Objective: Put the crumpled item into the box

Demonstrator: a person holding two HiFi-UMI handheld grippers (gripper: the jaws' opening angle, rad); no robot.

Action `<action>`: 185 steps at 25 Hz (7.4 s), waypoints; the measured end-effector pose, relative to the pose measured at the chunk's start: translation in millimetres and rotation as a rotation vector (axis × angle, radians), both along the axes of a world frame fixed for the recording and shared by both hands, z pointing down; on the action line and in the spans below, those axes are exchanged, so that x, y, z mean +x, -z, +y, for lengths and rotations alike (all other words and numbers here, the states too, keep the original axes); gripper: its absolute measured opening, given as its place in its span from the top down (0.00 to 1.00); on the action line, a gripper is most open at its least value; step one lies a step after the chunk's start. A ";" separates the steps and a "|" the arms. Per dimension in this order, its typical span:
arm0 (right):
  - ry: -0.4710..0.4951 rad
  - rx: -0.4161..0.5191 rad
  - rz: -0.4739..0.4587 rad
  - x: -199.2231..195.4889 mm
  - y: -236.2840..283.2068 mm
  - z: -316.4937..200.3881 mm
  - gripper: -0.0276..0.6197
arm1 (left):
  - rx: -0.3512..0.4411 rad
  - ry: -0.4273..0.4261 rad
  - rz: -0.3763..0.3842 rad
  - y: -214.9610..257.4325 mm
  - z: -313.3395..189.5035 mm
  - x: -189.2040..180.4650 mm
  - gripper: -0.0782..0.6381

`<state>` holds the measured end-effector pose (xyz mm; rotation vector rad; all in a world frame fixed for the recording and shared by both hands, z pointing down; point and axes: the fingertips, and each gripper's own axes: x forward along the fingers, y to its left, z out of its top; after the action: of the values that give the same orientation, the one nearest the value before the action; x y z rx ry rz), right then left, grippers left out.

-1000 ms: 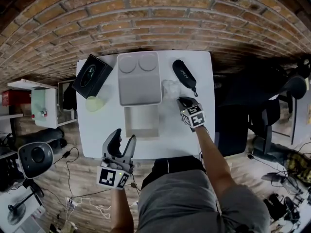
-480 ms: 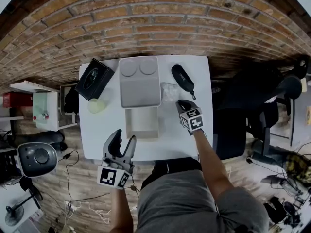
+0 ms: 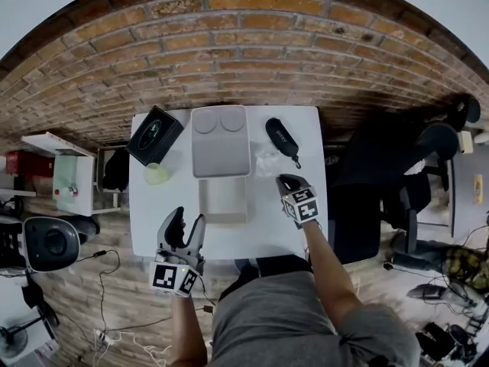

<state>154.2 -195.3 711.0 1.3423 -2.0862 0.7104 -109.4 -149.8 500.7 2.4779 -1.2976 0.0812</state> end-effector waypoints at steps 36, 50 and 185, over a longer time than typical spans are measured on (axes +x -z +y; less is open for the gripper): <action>0.237 -0.038 -0.023 -138.9 12.5 79.7 0.91 | 0.045 0.124 0.006 29.3 90.0 -66.8 0.59; 0.210 -0.055 -0.016 -154.7 -0.4 59.5 0.90 | 0.022 0.227 0.050 32.4 108.9 -92.2 0.59; 0.182 0.045 -0.001 -125.0 -43.6 113.9 0.82 | -0.338 -0.169 -0.337 -239.2 47.9 -2.8 0.68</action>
<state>29.2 -81.4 754.6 1.1566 -2.2028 0.5903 -112.2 -101.9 739.9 2.3342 -1.0803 0.7243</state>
